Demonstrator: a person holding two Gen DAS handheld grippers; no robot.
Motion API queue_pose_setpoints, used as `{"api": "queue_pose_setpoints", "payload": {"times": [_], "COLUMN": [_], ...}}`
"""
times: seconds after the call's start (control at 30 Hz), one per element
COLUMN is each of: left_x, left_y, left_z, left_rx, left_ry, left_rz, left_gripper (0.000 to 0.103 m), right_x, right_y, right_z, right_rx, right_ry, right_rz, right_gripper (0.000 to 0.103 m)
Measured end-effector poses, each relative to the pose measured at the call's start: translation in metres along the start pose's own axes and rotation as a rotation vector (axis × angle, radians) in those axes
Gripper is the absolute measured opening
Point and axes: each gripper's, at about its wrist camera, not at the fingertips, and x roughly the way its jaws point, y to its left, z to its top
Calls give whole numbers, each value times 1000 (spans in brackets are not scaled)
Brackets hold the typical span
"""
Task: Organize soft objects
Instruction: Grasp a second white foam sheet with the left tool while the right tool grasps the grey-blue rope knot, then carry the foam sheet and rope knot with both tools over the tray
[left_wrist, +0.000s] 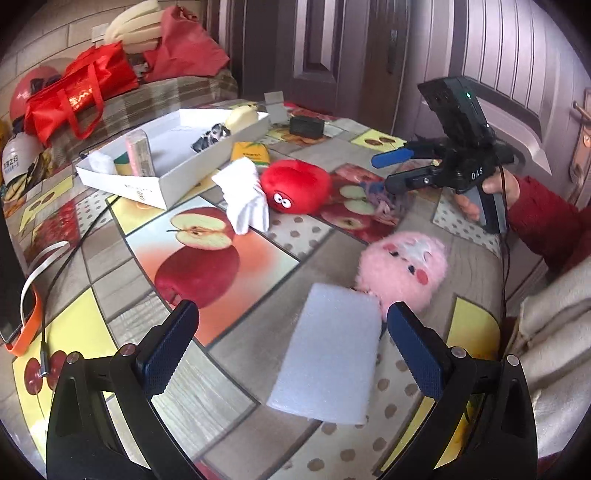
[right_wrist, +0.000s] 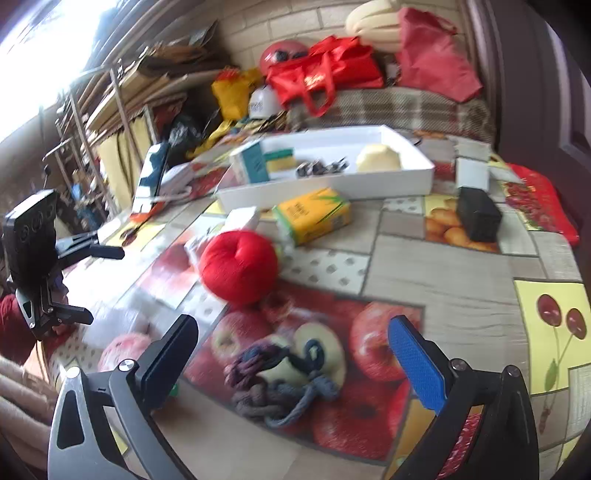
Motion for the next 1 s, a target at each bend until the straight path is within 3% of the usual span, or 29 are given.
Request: {"api": "queue_pose_setpoints", "payload": {"times": [0.23, 0.27, 0.4, 0.5, 0.53, 0.67, 0.8, 1.0], "left_x": [30, 30, 32, 29, 28, 30, 34, 33], "left_y": [-16, -16, -11, -6, -1, 26, 49, 65], "left_z": [-9, -9, -10, -9, -8, -2, 8, 24], "left_rx": [81, 81, 68, 58, 44, -34, -93, -115], "left_ry": [193, 195, 192, 162, 146, 110, 72, -27], "left_rz": [-3, -11, -13, 8, 21, 88, 171, 225], "left_gripper": [97, 97, 94, 71, 53, 52, 52, 52], "right_x": [22, 23, 22, 24, 24, 21, 17, 20], "right_y": [11, 11, 15, 18, 16, -7, -38, -76], "right_z": [-10, -11, -13, -13, -13, -6, 4, 23], "right_rx": [-60, -62, -101, -134, -125, -24, 56, 210], "right_ry": [141, 151, 166, 167, 166, 142, 60, -45], "right_rz": [15, 11, -39, -77, -76, -114, -226, -215], "right_gripper": [72, 65, 56, 34, 32, 29, 30, 30]}}
